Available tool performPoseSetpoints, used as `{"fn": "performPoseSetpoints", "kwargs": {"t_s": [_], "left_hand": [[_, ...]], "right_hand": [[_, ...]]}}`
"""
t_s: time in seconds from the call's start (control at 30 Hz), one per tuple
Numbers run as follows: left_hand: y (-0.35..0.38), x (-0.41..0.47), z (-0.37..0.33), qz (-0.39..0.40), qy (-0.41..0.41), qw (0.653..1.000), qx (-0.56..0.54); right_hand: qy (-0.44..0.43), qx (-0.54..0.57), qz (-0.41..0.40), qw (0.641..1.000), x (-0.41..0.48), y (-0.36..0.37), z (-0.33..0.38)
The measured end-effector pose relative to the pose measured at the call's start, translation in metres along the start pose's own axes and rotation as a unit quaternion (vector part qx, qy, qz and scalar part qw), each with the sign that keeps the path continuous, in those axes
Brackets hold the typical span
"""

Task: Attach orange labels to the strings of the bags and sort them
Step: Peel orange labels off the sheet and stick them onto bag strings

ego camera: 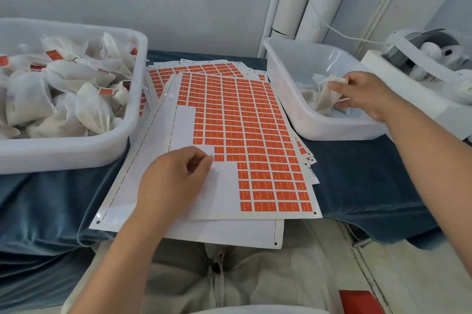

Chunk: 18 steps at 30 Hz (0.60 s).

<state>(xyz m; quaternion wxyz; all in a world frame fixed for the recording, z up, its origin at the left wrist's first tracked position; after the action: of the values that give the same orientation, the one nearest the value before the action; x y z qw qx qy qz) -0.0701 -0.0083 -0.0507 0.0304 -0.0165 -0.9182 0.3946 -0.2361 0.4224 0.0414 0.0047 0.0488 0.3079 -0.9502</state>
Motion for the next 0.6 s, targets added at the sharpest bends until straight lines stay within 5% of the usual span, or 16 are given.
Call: {"fn": "performPoseSetpoints", "kwargs": {"t_s": [0.33, 0.6], "left_hand": [[-0.012, -0.008, -0.011, 0.016, 0.007, 1.000, 0.008], [-0.017, -0.035, -0.063, 0.014, 0.125, 0.965, -0.230]], "right_hand": [[-0.137, -0.043, -0.153, 0.978, -0.055, 0.013, 0.061], [-0.209, 0.033, 0.058, 0.976, -0.151, 0.140, 0.110]]}}
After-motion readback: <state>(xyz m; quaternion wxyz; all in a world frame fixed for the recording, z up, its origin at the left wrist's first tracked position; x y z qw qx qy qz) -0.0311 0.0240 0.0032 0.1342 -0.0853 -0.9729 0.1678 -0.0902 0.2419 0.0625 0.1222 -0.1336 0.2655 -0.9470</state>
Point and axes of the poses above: each hand's wrist, its own x-axis towards the middle knuckle, its own y-axis out of the palm, z = x × y, the point moved 4 cm from there along x, towards the middle knuckle, and after that the axes turned 9 degrees about z, right-handed, at the moved point
